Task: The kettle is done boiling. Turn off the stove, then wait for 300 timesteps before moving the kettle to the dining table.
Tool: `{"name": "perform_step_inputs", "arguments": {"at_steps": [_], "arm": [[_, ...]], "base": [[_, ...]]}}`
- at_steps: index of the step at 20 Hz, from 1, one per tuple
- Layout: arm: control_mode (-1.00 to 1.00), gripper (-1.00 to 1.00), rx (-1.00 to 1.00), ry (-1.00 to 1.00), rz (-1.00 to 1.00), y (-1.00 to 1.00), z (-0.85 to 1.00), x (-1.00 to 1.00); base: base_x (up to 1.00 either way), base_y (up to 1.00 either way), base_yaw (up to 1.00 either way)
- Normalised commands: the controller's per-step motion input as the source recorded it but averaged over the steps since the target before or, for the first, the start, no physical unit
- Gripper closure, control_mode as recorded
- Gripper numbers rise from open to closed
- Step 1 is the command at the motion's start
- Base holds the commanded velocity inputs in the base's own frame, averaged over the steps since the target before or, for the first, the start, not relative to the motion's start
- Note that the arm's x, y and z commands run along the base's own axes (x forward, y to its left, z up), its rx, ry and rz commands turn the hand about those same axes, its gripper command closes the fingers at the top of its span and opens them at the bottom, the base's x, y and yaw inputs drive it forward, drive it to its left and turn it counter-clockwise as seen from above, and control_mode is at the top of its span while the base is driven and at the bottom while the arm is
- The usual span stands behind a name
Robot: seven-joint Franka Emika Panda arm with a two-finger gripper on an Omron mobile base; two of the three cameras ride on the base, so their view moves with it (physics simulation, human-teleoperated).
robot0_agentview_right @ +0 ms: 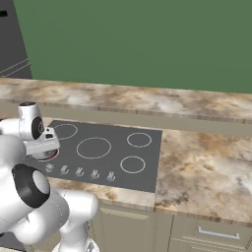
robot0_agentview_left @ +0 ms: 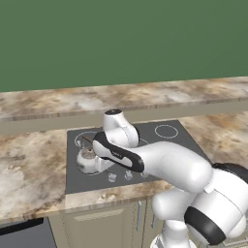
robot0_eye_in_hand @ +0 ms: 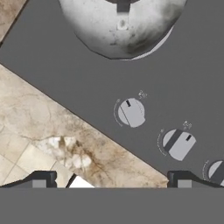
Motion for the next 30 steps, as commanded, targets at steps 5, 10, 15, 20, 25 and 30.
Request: {"name": "perform_step_inputs", "arguments": {"at_steps": [5,10,15,20,25,30], "arm": [[-1.00,-1.00,0.00,0.01,0.00,0.00,-0.03,0.05],[-1.00,-1.00,0.00,0.01,0.00,0.00,-0.12,0.08],[-1.00,-1.00,0.00,0.00,0.00,-0.02,-0.18,0.11],[-1.00,-1.00,0.00,0.02,0.00,0.00,-0.16,0.13],[-1.00,-1.00,0.00,0.03,0.00,0.00,-0.17,0.16],[-1.00,-1.00,0.00,0.04,0.00,0.00,-0.18,0.11]], "base": [[0.00,0.00,0.00],[0.00,0.00,0.00],[0.00,0.00,0.00],[0.00,0.00,0.00],[0.00,0.00,0.00],[0.00,0.00,0.00]]}}
